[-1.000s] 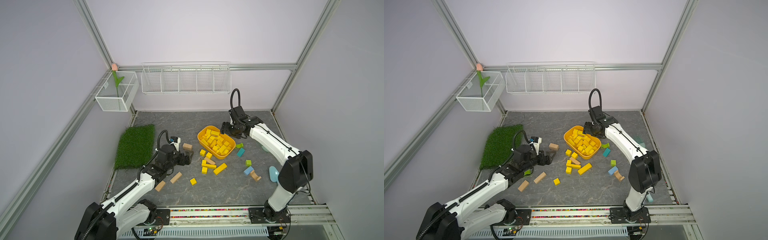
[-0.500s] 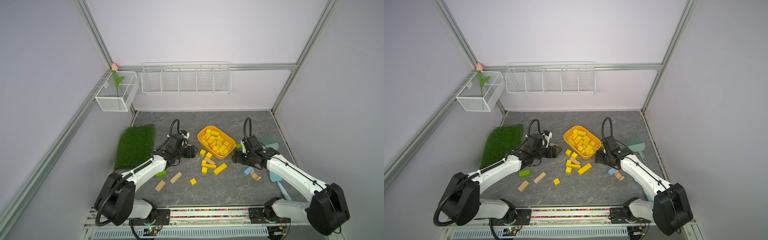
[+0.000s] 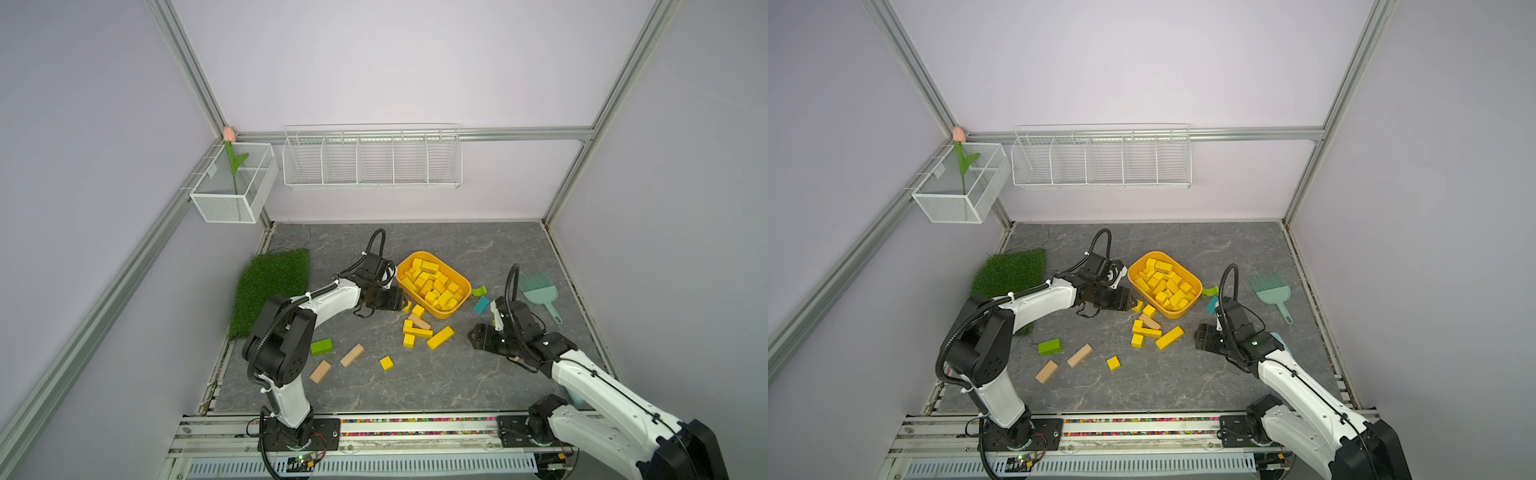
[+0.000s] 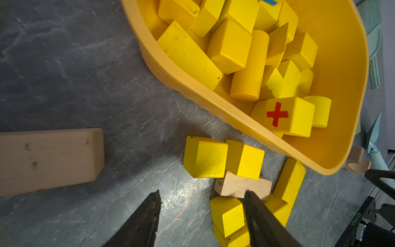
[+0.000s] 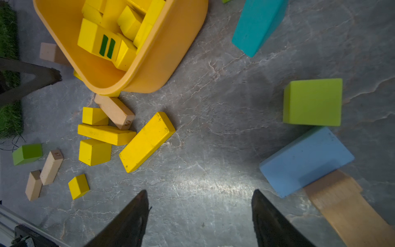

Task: Pick out the yellow building blocks
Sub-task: Pick up the building block from the center of the board.

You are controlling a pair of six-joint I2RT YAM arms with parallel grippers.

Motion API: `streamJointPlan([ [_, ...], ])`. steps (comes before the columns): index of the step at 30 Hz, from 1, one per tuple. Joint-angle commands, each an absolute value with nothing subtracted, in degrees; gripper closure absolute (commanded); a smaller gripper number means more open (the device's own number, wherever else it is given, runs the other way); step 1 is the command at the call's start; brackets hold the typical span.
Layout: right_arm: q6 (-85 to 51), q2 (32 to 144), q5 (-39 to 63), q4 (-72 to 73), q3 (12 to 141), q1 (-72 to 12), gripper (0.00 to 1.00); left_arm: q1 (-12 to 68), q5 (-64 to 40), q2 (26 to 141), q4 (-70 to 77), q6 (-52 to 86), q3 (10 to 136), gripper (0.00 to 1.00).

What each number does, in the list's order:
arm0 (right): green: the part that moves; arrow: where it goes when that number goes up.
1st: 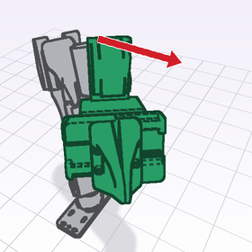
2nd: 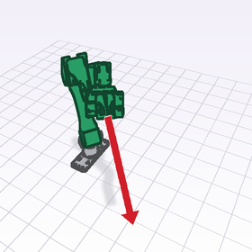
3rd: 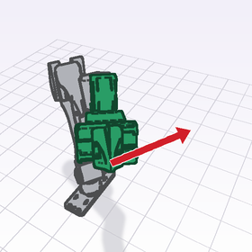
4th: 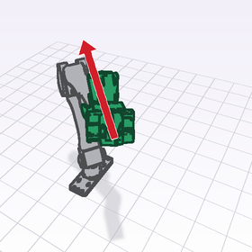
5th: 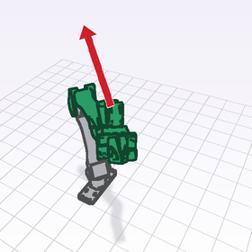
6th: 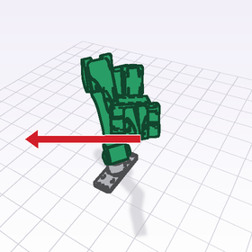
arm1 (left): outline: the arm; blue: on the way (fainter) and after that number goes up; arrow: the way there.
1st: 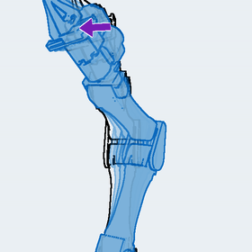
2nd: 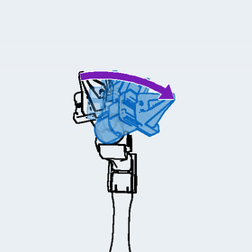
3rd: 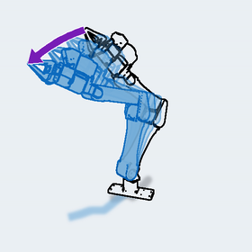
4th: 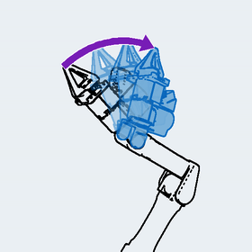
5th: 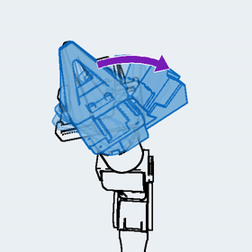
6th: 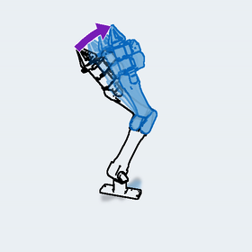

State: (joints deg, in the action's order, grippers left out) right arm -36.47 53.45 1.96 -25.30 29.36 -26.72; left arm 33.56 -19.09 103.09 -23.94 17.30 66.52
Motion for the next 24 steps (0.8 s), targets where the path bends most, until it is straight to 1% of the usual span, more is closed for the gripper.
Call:
streamJointPlan([
  [1,-37.7,52.5,2.1,-22.9,28.1,-26.9,0.23,35.6,-17.0,106.4,-30.3,15.3,71.3,0.38],
  [5,-37.9,52.7,2.2,-22.8,27.9,-26.8,0.23,37.8,-13.0,109.2,-34.0,14.8,75.0,0.39],
  [9,-37.8,52.8,2.1,-22.7,27.9,-26.8,0.23,38.1,-11.3,110.5,-35.3,15.2,76.3,0.42],
  [17,-37.9,52.5,2.2,-22.6,27.7,-26.8,0.23,38.1,-10.3,111.8,-36.6,15.7,77.7,0.47],
  [24,-38.0,53.0,2.3,-22.3,27.7,-26.8,0.22,38.1,-10.9,112.9,-37.1,15.3,78.8,0.49],
])
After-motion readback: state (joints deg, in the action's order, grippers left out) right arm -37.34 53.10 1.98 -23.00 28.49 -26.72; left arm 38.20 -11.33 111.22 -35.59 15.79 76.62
